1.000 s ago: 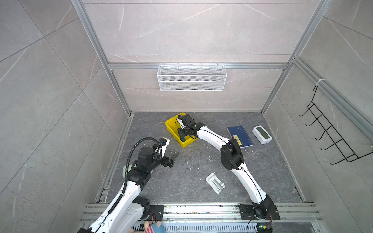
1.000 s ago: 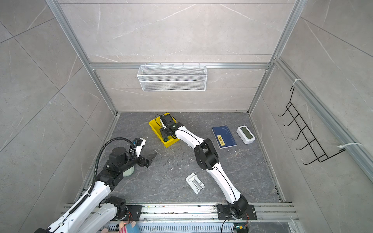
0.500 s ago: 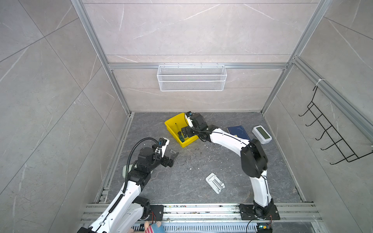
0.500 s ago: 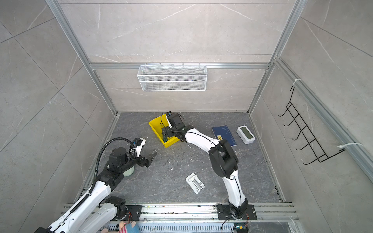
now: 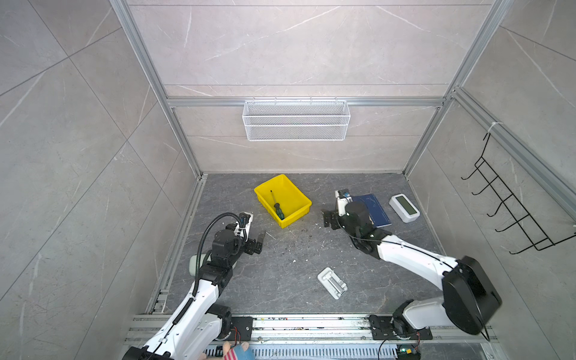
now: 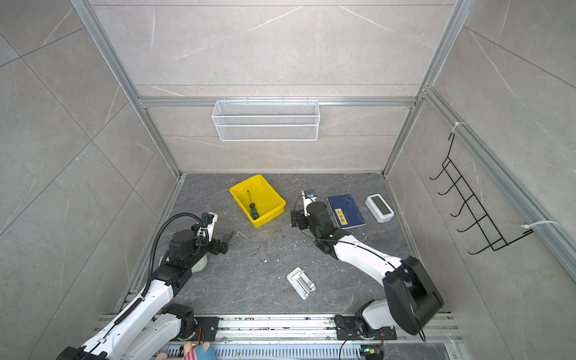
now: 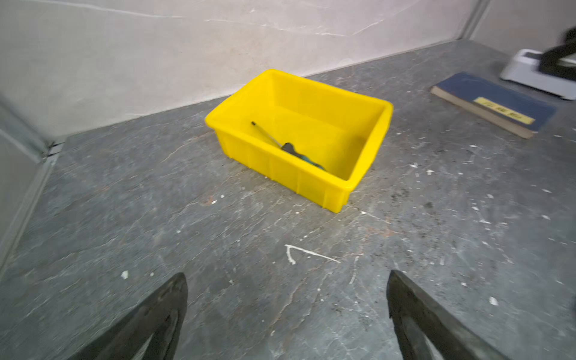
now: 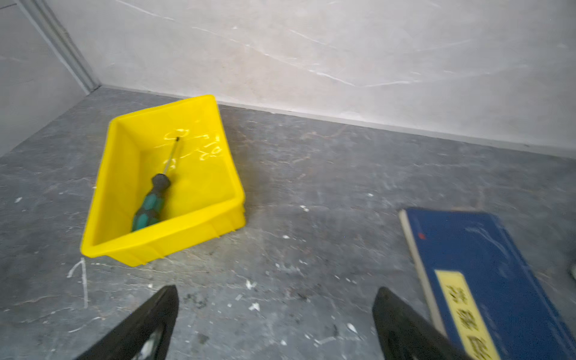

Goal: Put the screwdriver in the bin

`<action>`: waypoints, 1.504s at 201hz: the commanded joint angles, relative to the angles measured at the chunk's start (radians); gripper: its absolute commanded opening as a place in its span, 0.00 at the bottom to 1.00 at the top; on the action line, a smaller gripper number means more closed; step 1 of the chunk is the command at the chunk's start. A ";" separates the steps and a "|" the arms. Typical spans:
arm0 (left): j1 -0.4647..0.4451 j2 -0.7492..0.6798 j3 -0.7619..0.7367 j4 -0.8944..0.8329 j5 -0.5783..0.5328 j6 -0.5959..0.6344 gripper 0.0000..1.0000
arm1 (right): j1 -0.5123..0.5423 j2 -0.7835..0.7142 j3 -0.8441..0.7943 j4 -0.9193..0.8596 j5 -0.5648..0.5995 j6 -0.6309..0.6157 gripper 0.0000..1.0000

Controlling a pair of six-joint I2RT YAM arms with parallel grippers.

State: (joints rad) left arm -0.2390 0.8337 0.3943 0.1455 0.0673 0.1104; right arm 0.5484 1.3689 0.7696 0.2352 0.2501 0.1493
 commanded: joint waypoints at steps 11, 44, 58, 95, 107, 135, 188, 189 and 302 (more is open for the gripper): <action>0.097 0.031 -0.037 0.163 -0.076 -0.040 0.99 | -0.069 -0.173 -0.143 0.066 0.081 -0.022 0.99; 0.195 0.082 -0.087 0.267 -0.109 -0.088 1.00 | -0.140 -0.285 -0.252 0.076 0.135 -0.092 0.99; 0.223 0.107 -0.108 0.309 -0.115 -0.107 0.99 | -0.169 -0.306 -0.286 0.089 0.141 -0.116 0.99; 0.243 0.165 -0.152 0.423 -0.129 -0.130 0.99 | -0.233 -0.274 -0.362 0.175 0.132 -0.125 0.99; 0.246 0.192 -0.165 0.467 -0.134 -0.130 0.99 | -0.249 -0.250 -0.384 0.218 0.125 -0.122 0.99; 0.258 0.285 -0.164 0.560 -0.126 -0.148 1.00 | -0.287 -0.155 -0.411 0.314 0.094 -0.107 0.99; 0.266 0.447 -0.108 0.636 -0.084 -0.096 0.99 | -0.341 -0.028 -0.368 0.370 0.007 -0.119 0.99; 0.267 0.449 -0.107 0.639 -0.084 -0.095 0.99 | -0.342 -0.028 -0.367 0.370 0.007 -0.120 0.99; 0.321 0.673 -0.027 0.695 -0.042 -0.121 1.00 | -0.467 0.137 -0.421 0.649 -0.130 -0.106 0.99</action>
State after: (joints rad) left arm 0.0719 1.5082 0.3370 0.8089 0.0029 -0.0025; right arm 0.0837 1.5040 0.3534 0.8173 0.1440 0.0330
